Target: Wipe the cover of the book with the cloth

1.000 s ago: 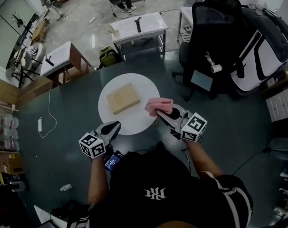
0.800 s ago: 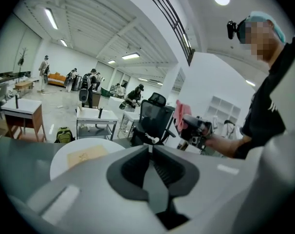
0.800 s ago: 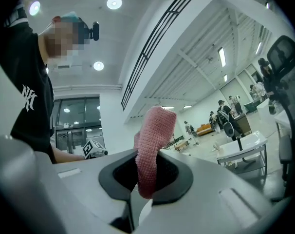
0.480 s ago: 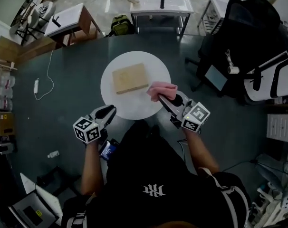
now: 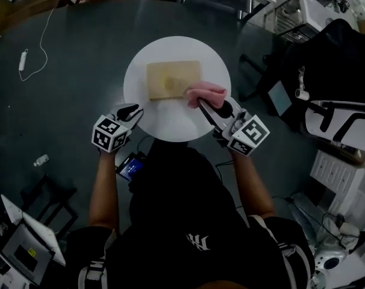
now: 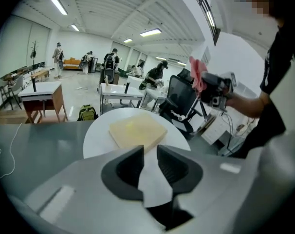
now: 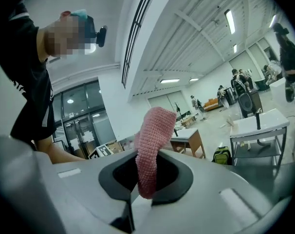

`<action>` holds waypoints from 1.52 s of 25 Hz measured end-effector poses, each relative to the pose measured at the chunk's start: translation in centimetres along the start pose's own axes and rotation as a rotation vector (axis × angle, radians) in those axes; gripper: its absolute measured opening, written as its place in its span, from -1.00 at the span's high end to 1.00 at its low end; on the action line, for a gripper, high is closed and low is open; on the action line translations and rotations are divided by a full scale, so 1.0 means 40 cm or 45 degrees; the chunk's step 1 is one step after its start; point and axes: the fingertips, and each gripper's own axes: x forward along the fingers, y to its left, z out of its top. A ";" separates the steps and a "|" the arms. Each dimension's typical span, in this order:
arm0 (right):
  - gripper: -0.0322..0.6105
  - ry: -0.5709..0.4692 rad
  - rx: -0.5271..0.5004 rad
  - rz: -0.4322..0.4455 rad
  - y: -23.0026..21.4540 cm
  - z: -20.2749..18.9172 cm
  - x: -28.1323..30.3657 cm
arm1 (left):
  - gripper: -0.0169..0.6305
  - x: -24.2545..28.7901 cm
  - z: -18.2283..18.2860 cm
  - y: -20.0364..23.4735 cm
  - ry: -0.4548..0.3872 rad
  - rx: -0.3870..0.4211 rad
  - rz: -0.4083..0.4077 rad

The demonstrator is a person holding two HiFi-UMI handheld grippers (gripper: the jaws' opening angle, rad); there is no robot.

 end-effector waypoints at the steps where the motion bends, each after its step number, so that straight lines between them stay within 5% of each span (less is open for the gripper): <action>1: 0.80 0.025 -0.001 0.003 -0.017 -0.009 0.037 | 0.69 0.026 -0.014 0.026 0.028 0.013 -0.016; 14: 0.80 0.285 0.056 0.002 -0.217 -0.217 0.361 | 0.61 0.282 -0.130 0.176 0.185 -0.034 -0.210; 25: 0.80 0.524 0.094 -0.093 -0.319 -0.440 0.530 | 0.63 0.317 -0.143 0.193 0.127 -0.052 -0.216; 38: 0.81 0.819 -0.284 -0.244 -0.334 -0.553 0.625 | 0.69 0.335 -0.148 0.176 0.126 -0.062 -0.234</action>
